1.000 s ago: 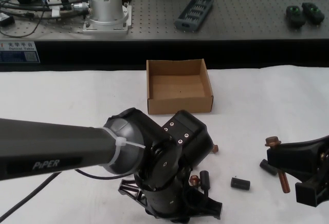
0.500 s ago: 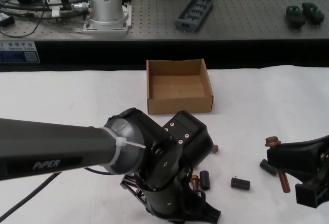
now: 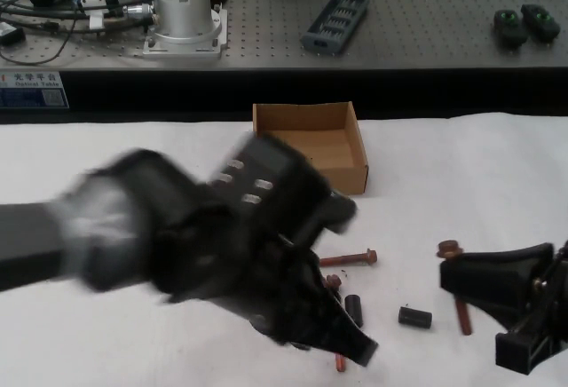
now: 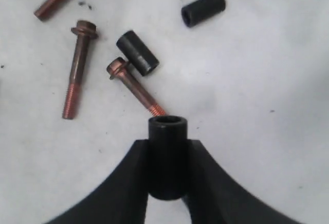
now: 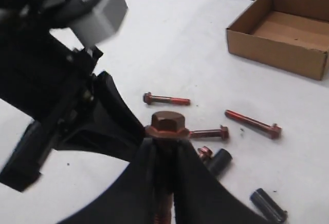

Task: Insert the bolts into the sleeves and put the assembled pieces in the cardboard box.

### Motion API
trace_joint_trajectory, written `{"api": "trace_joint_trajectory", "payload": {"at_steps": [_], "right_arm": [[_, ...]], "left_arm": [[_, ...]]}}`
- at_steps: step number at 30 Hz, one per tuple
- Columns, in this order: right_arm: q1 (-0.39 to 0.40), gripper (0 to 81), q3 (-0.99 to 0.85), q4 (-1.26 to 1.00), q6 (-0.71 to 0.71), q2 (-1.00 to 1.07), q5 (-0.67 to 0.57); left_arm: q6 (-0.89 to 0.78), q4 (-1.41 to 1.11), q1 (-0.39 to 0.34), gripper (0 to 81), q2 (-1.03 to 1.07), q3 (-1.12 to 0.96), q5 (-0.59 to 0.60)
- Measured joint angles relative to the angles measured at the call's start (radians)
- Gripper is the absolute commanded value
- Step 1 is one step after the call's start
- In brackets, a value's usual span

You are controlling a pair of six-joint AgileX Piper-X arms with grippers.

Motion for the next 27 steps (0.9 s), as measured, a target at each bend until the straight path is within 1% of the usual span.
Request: {"api": "trace_joint_trajectory", "payload": {"at_steps": [2, 3, 4, 7, 9, 12, 16, 19, 22, 27], "right_arm": [[0.0, 4.3, 0.006, -0.108, 0.034, 0.061, -0.043], [0.0, 4.3, 0.006, -0.115, 0.037, 0.065, -0.045], [0.0, 4.3, 0.006, -0.15, 0.05, 0.083, -0.056], [0.0, 4.3, 0.006, -0.279, 0.115, 0.137, -0.107], [0.0, 4.3, 0.006, -0.325, 0.143, 0.154, -0.126], [0.0, 4.3, 0.006, -0.409, 0.18, 0.187, -0.158], [0.0, 4.3, 0.006, -0.463, 0.206, 0.223, -0.179], [0.0, 4.3, 0.006, -0.481, 0.213, 0.226, -0.191], [0.0, 4.3, 0.006, -0.535, 0.227, 0.229, -0.233], [0.0, 4.3, 0.006, -0.635, 0.258, 0.23, -0.274]], "left_arm": [[0.004, -0.064, 0.014, 0.6, -0.09, 0.067, 0.057], [0.003, -0.109, 0.019, 0.6, -0.14, 0.104, 0.089], [0.003, -0.118, 0.019, 0.6, -0.149, 0.104, 0.089], [-0.001, -0.246, 0.021, 0.6, -0.277, 0.21, 0.162], [-0.016, -0.336, 0.021, 0.6, -0.342, 0.277, 0.196], [-0.025, -0.417, 0.021, 0.6, -0.373, 0.333, 0.227], [-0.08, -0.587, 0.021, 0.6, -0.382, 0.453, 0.313], [-0.121, -0.72, 0.021, 0.6, -0.382, 0.526, 0.313], [-0.159, -0.85, 0.021, 0.6, -0.382, 0.578, 0.271], [-0.194, -1.025, 0.021, 0.6, -0.382, 0.626, 0.246]]}}
